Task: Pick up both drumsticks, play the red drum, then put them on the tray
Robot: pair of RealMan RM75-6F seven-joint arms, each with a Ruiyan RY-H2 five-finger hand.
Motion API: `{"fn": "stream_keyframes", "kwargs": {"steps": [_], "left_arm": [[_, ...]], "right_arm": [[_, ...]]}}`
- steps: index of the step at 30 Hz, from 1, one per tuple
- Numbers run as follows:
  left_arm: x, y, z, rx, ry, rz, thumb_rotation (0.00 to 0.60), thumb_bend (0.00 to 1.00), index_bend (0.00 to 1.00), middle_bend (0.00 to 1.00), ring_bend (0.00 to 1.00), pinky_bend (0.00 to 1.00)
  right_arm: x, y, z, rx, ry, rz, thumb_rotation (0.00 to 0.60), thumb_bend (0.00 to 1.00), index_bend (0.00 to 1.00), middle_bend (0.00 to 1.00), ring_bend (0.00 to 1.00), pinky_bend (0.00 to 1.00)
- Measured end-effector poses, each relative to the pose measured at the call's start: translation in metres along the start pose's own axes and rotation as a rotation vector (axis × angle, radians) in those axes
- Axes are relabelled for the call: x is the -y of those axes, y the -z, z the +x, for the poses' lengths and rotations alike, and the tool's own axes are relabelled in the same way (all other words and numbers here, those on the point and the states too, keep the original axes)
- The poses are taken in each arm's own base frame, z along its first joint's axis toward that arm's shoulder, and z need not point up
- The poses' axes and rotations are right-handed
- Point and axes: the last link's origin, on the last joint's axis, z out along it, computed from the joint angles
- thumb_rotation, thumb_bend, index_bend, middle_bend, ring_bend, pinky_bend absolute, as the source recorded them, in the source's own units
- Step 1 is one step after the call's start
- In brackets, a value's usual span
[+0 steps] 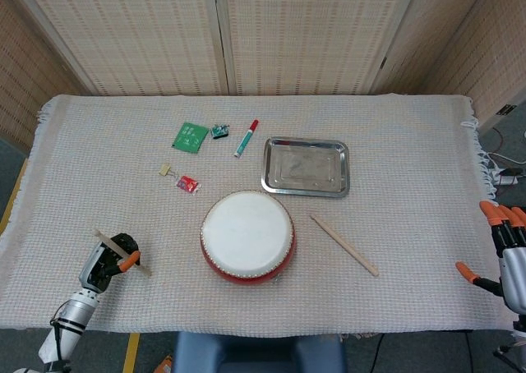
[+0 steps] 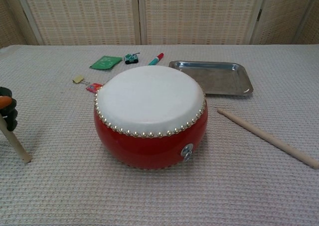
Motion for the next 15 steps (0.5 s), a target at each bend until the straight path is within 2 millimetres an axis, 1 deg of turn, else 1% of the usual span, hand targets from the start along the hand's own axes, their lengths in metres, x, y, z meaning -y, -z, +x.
{"fn": "stream_keyframes", "kwargs": {"steps": [11,15], "left_arm": [[-0.0010,0.0030,-0.0061,-0.025,-0.035,-0.007,0.600,0.30,0.62,0.69,0.62,0.63],[-0.0007,0.0028,-0.0074,-0.028,-0.062,-0.002,0.600,0.29,0.64,0.70,0.63,0.65]], "right_arm": [[0.0002,0.0015,0.0007,-0.012,-0.001,0.002,0.600,0.02,0.00,0.10,0.00,0.11],[-0.0006,0.0008,-0.0003,-0.010,-0.003,0.002,0.600,0.02,0.00,0.10,0.00,0.11]]}}
